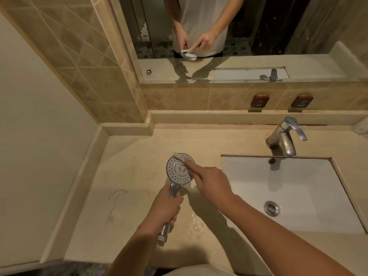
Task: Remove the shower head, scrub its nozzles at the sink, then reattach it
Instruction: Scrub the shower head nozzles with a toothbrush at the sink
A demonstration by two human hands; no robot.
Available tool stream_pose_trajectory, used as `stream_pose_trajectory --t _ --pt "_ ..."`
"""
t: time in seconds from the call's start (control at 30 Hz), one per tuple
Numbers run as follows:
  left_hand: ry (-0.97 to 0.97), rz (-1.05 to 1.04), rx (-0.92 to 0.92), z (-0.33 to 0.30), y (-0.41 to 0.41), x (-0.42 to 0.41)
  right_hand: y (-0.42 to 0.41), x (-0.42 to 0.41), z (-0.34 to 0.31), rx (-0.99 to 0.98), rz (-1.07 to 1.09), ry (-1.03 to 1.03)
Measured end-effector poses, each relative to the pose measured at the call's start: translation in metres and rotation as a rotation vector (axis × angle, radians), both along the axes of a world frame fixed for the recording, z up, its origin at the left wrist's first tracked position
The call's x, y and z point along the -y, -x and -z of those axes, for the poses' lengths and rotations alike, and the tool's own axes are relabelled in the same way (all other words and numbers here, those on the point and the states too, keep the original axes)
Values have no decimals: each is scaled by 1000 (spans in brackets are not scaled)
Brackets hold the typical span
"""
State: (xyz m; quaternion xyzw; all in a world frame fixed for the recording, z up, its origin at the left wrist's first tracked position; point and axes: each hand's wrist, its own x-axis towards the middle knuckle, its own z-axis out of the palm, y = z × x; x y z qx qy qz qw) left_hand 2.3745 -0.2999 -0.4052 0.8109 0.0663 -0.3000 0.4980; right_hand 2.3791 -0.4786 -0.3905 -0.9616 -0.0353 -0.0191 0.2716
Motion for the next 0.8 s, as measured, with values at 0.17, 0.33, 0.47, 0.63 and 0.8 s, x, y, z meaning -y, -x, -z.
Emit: stream_pose_trajectory --t 0.17,0.33,0.47,0.63,0.8 --pt "-136 45 111 1 -1 -3 8 -10 -7 25 -132 42" --pt "-183 93 122 -4 -1 -3 -3 9 -5 12 -13 20" --pt "-153 113 74 -5 2 1 6 0 -10 -29 -192 137" --pt "-78 43 5 -6 -2 1 6 3 -7 -16 -106 194" --pt "-46 30 -13 -5 1 0 11 2 2 -2 -154 170"
